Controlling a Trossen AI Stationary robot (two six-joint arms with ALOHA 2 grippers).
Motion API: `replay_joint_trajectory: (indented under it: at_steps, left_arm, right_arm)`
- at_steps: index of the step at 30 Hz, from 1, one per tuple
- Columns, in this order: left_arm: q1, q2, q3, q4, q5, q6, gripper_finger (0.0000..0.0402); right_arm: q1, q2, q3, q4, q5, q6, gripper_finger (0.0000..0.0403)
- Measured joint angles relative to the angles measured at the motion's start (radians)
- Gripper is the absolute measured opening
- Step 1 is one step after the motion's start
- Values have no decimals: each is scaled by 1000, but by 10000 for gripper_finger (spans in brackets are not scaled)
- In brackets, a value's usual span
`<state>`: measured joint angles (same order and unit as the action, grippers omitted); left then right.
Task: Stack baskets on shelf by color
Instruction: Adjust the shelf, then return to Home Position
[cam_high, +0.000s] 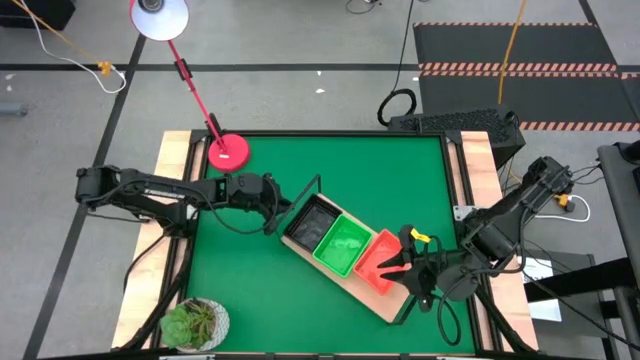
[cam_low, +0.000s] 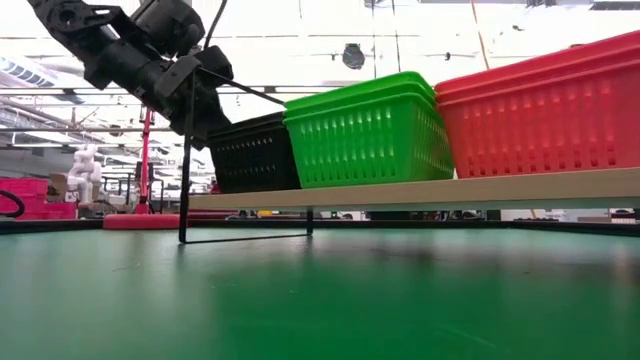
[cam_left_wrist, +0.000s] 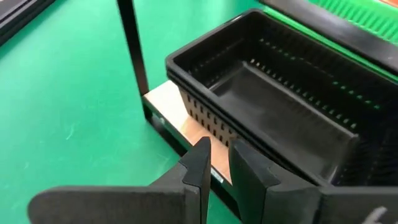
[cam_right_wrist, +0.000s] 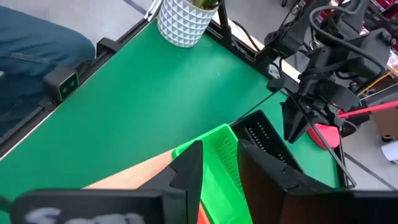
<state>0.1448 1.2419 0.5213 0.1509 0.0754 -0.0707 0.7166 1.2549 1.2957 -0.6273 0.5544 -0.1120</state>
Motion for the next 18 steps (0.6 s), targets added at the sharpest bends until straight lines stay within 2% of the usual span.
replay_joint_trajectory:
  at_steps: [5,9,14,18]
  left_arm:
    - [1,-15,-1,-10,4,12,58]
    - [10,-75,-2,-94,-52,18,58]
    - [13,-211,-3,-204,-122,9,58]
    - [12,-330,-3,-218,-132,15,58]
  right_arm:
    - [0,0,0,-6,0,6,93]
    - [3,0,0,-25,42,43,93]
    - [12,0,0,-97,129,126,88]
    - [12,0,-2,-116,131,128,53]
